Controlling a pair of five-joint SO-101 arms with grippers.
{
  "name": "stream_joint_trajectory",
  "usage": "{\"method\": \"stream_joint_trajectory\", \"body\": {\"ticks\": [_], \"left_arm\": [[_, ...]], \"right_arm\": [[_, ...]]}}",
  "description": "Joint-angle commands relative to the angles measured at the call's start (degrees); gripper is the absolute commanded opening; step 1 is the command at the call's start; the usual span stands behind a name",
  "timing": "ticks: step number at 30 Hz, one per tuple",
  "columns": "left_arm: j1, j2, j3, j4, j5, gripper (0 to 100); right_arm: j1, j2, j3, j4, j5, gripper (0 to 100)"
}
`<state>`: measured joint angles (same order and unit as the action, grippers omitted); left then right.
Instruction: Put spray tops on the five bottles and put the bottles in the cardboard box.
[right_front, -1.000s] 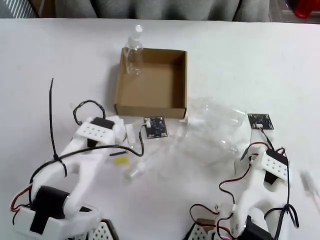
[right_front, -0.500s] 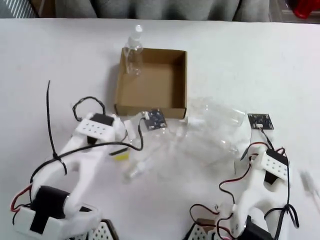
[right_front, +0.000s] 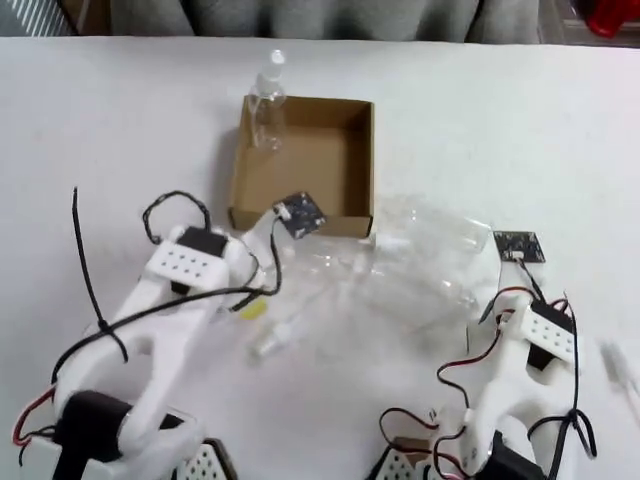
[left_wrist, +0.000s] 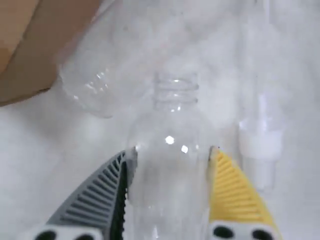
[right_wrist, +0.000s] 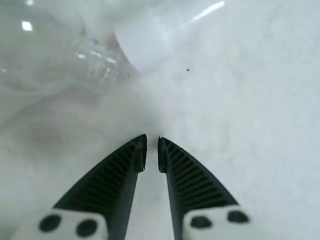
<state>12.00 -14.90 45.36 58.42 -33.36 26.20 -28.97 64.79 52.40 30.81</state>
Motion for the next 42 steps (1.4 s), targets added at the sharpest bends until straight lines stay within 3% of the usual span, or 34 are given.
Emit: {"method": "stream_joint_trajectory", "body": {"ticks": [1, 4, 7, 11, 17, 19, 26, 29, 38, 42], "left_arm": [[0.7, -5.3, 4.0, -8.1, 3.7, 2], [0.6, -6.1, 6.2, -11.3, 3.7, 2], [0.4, -5.8, 6.2, -11.8, 3.7, 2], [0.7, -5.8, 6.2, -11.8, 3.6, 2], [0.7, -5.8, 6.2, -11.8, 3.6, 2], [0.7, -5.8, 6.3, -11.8, 3.6, 2], [0.7, -5.8, 6.6, -11.8, 3.5, 2], [0.7, -5.8, 6.6, -11.8, 3.5, 2], [0.7, -5.8, 6.6, -11.8, 3.5, 2], [0.7, -5.8, 6.7, -11.8, 3.5, 2]], "right_arm": [[0.2, -1.7, -0.9, -0.3, 0.2, 1.6], [3.0, -2.9, -4.3, 2.9, 2.7, 1.9], [8.6, -4.0, -10.9, 12.4, 15.7, 1.9], [17.8, -3.2, -22.0, 21.3, 25.0, 1.9], [27.0, 4.0, -30.5, 21.6, 34.0, 14.6], [28.9, 7.6, -32.4, 19.7, 36.6, 14.2], [32.8, 21.8, -41.2, 11.5, 38.1, 15.6], [32.8, 28.1, -45.2, 11.4, 41.3, 18.0], [32.3, 46.4, -58.5, 11.5, 41.8, 18.7], [32.6, 51.9, -62.9, 11.7, 41.6, 9.4]]}}
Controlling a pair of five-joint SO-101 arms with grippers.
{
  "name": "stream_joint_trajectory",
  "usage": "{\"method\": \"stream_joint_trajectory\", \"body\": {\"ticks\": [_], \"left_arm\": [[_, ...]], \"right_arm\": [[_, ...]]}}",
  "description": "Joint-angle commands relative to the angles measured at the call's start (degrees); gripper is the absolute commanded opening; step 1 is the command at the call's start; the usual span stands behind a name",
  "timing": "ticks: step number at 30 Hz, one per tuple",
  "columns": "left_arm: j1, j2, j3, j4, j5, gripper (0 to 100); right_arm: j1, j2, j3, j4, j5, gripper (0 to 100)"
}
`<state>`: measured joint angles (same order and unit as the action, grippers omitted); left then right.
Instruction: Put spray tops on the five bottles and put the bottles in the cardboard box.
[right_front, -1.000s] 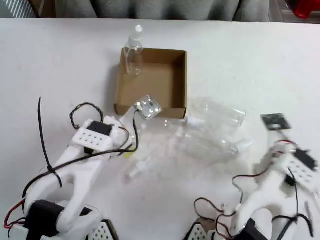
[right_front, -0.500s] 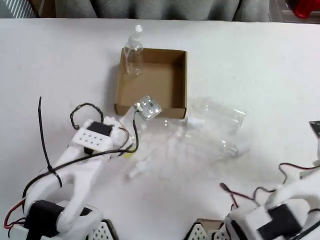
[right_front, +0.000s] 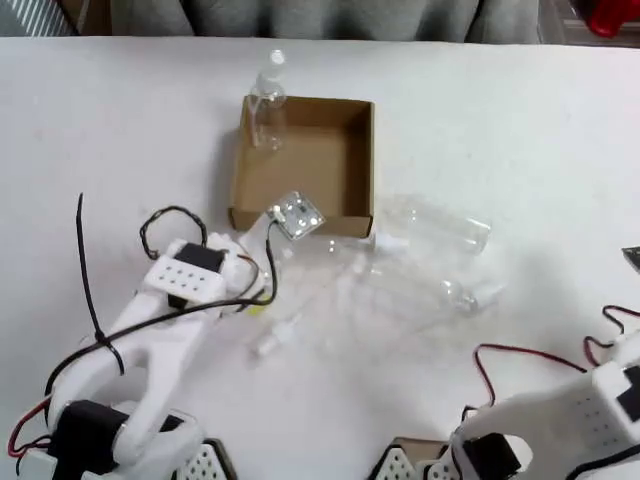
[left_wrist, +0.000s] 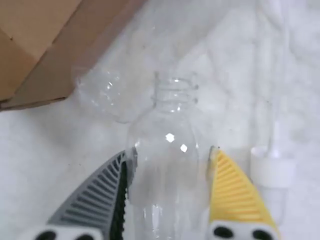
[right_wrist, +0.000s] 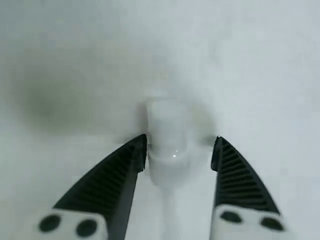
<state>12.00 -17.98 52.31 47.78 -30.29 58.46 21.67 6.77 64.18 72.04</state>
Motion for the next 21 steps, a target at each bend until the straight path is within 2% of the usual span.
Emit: {"method": "stream_joint_trajectory", "body": {"ticks": [1, 2, 5, 10, 13, 18, 21], "left_arm": [[0.7, -2.7, -0.3, -1.1, 0.4, 2], [0.7, -2.7, -0.3, -1.1, 0.4, 2], [0.7, -2.7, -0.3, -0.9, -1.2, 2], [0.7, -3.0, -0.3, -0.9, -1.2, 2], [0.6, -3.2, -0.8, -0.2, 1.6, 2], [0.4, -10.0, -4.7, 8.1, 3.1, 2], [0.6, -18.7, -5.3, 12.9, 6.6, 2]], "right_arm": [[0.1, 2.0, -5.8, 0.0, 0.4, 4.9], [0.1, 2.4, -6.6, 0.2, 0.3, 1.1], [0.0, 2.5, -9.1, 4.5, 0.1, 2.5], [0.0, -0.3, -17.2, 18.4, -0.4, 1.6], [-0.1, -4.1, -21.9, 25.3, -5.6, 1.6], [-1.6, -12.1, -23.7, 34.2, -12.2, 1.6], [-3.0, -18.3, -19.3, 34.5, -14.3, 1.5]]}}
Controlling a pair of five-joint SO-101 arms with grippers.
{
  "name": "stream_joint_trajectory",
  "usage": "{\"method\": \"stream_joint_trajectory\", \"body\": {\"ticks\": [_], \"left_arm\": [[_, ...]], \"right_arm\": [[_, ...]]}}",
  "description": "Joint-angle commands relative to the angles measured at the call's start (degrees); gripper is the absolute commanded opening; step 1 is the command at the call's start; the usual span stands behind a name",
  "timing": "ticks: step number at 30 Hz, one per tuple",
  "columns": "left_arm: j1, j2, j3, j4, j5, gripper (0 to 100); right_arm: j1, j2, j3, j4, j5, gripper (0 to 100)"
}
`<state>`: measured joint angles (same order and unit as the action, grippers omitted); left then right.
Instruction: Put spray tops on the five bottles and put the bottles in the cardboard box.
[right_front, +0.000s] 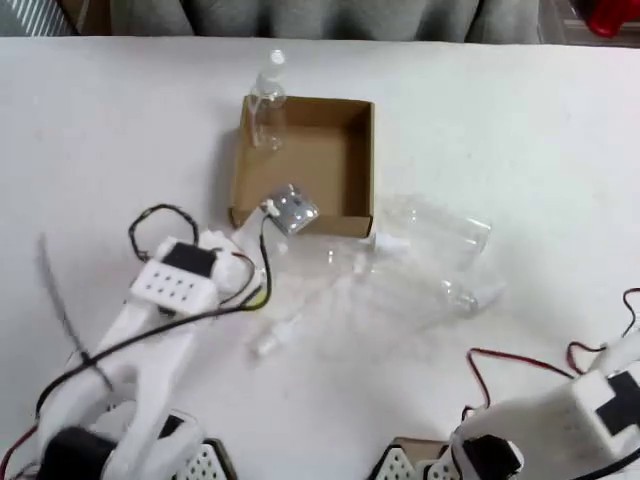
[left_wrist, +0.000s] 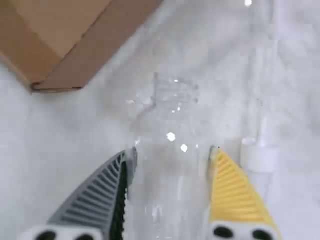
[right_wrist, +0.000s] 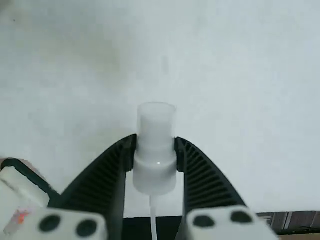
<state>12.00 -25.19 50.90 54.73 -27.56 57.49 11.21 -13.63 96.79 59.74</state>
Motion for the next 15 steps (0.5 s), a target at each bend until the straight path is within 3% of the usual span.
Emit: {"method": "stream_joint_trajectory", "body": {"ticks": [1, 7, 15], "left_arm": [[0.7, -14.7, -4.0, 7.5, 4.7, 2], [0.4, -31.8, -4.0, 9.5, 10.5, 2], [0.8, -45.6, -1.6, 7.4, 23.0, 2]], "right_arm": [[-2.2, -10.2, 3.6, 1.8, -2.4, 1.5], [-9.7, -25.5, 15.6, 1.6, -8.4, 1.5], [-28.6, -44.5, 17.7, 1.6, -29.0, 1.5]]}}
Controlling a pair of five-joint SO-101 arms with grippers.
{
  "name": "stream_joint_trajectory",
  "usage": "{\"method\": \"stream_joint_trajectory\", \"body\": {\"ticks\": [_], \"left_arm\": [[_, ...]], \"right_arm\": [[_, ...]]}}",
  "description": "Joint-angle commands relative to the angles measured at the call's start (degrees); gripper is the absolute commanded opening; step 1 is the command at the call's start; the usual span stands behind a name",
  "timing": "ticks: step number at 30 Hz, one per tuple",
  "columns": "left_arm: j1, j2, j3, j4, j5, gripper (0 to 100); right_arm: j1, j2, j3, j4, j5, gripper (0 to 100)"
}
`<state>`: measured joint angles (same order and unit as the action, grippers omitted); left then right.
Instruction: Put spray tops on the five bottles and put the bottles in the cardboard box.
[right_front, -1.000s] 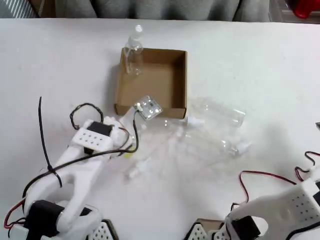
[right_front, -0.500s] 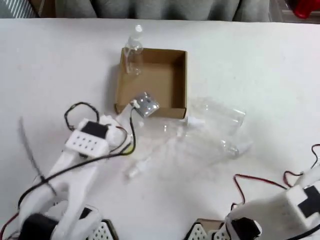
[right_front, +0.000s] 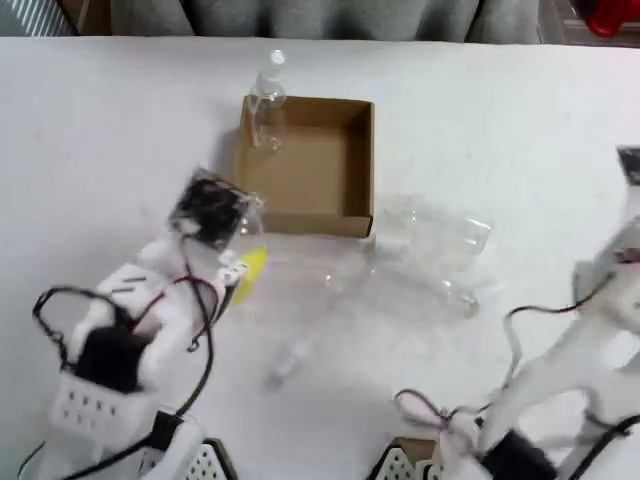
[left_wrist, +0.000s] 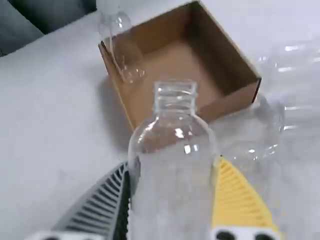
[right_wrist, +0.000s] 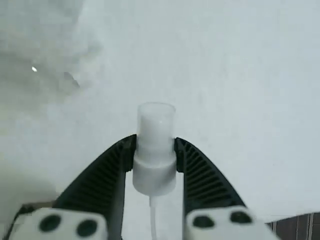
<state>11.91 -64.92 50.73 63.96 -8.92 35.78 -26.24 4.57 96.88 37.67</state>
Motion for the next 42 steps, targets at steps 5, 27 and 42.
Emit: {"method": "stream_joint_trajectory", "body": {"ticks": [5, 27, 42], "left_arm": [[0.8, -11.3, 6.5, -11.1, 4.7, 2], [0.7, -39.6, 32.7, -29.7, 4.8, 2], [0.9, -39.6, 38.2, -36.2, 4.9, 2]], "right_arm": [[-21.4, -16.8, -0.4, -4.3, -19.9, 1.5], [-63.3, -27.8, 14.3, -67.1, -46.3, 1.5], [-80.0, -38.2, 30.6, -86.3, -44.7, 1.5]]}}
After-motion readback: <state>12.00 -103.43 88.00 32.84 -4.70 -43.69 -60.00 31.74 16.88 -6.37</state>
